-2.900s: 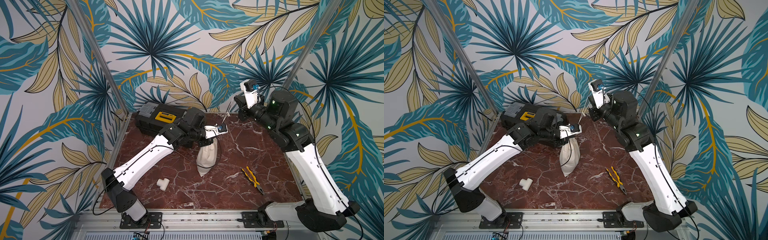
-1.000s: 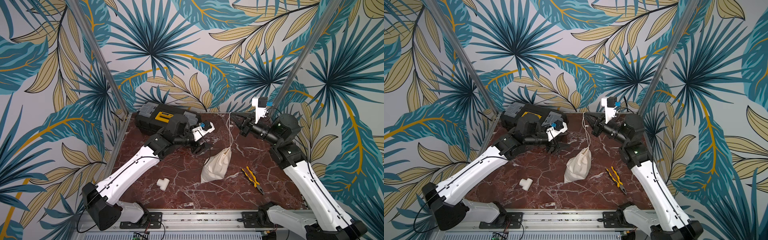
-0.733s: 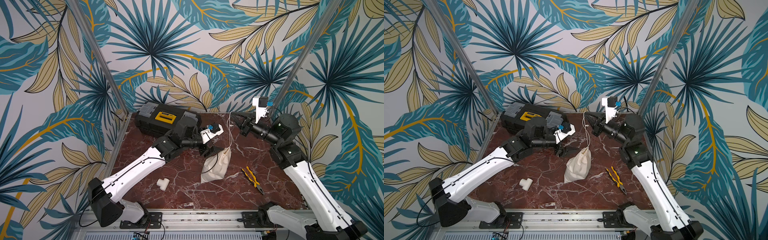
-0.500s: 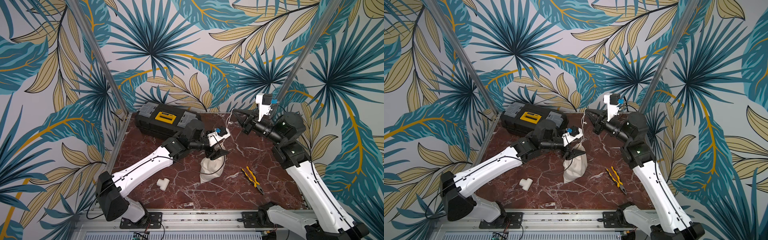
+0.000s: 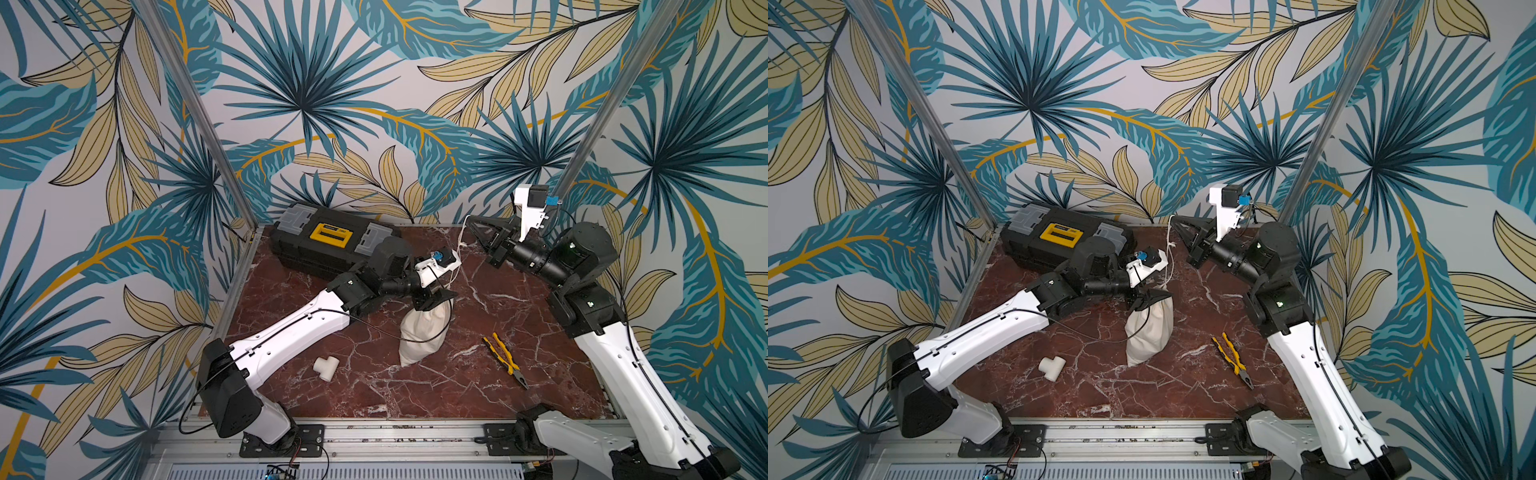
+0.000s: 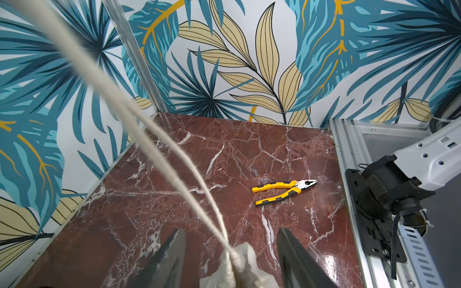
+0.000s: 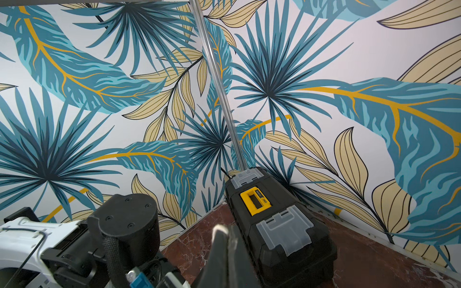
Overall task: Close the soil bag
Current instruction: Frap the soil bag at the center of the board.
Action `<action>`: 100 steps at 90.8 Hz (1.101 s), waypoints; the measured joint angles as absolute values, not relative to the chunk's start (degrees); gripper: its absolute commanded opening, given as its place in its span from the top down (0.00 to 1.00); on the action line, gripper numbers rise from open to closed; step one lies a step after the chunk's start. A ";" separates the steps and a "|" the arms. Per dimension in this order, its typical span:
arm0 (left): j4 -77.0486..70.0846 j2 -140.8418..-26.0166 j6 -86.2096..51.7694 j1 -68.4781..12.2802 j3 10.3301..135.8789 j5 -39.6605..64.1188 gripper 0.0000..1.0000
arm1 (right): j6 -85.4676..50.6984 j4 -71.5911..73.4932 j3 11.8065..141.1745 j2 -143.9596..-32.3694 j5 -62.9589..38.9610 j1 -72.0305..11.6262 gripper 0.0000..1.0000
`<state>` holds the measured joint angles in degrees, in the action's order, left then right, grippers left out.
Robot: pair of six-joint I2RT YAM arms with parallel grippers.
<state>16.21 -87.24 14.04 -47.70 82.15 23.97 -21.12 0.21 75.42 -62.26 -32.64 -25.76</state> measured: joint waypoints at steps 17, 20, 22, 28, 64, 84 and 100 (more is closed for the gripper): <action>16.62 -90.94 13.96 -47.70 87.44 24.71 0.57 | -21.71 0.21 75.42 -62.26 -32.64 -25.76 1.00; 16.86 -91.46 14.02 -47.70 88.18 24.91 0.63 | -21.74 0.21 75.42 -62.26 -32.62 -25.76 1.00; 17.06 -91.72 13.80 -47.70 88.51 25.08 0.70 | -21.76 0.21 75.42 -62.26 -32.62 -25.76 1.00; 18.33 -92.20 14.35 -47.68 89.45 25.56 0.81 | -21.91 0.21 75.42 -62.26 -32.58 -25.76 1.00; 25.98 -92.36 18.11 -47.51 91.26 26.13 0.95 | -21.39 -3.01 77.03 -62.52 -31.48 -25.76 1.00; 27.77 -91.83 19.99 -47.42 92.12 24.77 0.89 | -19.75 -7.40 81.73 -64.66 -30.63 -25.76 1.00; 30.65 -91.74 21.69 -47.42 92.14 23.97 0.88 | -18.44 -9.32 83.26 -64.95 -29.34 -25.80 1.00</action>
<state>30.65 -91.74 21.69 -47.42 92.14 23.97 -18.44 -9.32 83.26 -64.95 -29.34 -25.80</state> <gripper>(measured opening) 0.135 0.051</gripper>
